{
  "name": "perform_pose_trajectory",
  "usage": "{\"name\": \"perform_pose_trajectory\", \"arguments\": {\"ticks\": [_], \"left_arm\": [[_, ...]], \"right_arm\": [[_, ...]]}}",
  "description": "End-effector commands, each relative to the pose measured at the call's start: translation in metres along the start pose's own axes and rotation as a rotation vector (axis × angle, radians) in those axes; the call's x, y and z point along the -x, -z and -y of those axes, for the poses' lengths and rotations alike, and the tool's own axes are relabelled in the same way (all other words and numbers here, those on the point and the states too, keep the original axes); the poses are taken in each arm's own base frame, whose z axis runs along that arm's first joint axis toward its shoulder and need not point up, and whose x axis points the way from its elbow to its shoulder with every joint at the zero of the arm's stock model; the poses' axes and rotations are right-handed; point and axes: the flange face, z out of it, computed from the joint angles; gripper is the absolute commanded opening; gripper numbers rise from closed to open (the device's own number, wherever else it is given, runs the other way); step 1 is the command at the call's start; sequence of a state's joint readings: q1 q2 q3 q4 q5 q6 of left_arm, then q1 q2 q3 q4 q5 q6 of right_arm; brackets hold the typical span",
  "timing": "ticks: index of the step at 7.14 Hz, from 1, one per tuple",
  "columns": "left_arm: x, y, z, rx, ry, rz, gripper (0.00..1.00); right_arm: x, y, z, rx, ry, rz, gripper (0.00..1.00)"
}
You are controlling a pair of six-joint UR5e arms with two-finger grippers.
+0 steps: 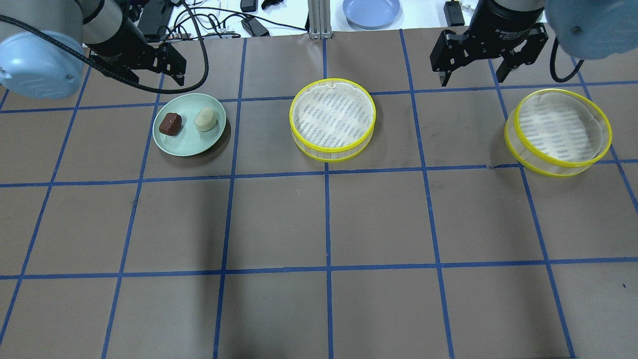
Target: Stack buns with steamer
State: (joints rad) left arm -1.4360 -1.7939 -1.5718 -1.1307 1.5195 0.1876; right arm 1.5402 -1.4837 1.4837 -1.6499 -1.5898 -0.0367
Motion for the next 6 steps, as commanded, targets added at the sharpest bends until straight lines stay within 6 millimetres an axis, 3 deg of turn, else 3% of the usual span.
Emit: {"name": "perform_pose_trajectory", "arguments": {"ticks": [1, 2, 3, 4, 6], "left_arm": [[0.009, -0.067, 0.024, -0.051, -0.036, 0.003, 1.00], [0.012, -0.094, 0.032, -0.067, -0.102, 0.010, 1.00], [0.015, -0.127, 0.036, -0.058, -0.154, 0.011, 1.00], [0.017, -0.159, 0.038, -0.052, -0.184, 0.012, 1.00], [0.019, -0.218, 0.029, -0.028, -0.220, 0.005, 1.00]], "right_arm": [[-0.042, -0.012, 0.017, 0.016, 0.031, 0.003, 1.00], [-0.069, -0.019, 0.031, 0.003, 0.034, -0.003, 1.00], [-0.115, -0.046, 0.051, -0.001, 0.059, -0.009, 1.00], [-0.170, -0.060, 0.065, -0.036, 0.077, -0.029, 1.00], [-0.256, -0.109, 0.083, -0.031, 0.122, -0.045, 1.00]]}}
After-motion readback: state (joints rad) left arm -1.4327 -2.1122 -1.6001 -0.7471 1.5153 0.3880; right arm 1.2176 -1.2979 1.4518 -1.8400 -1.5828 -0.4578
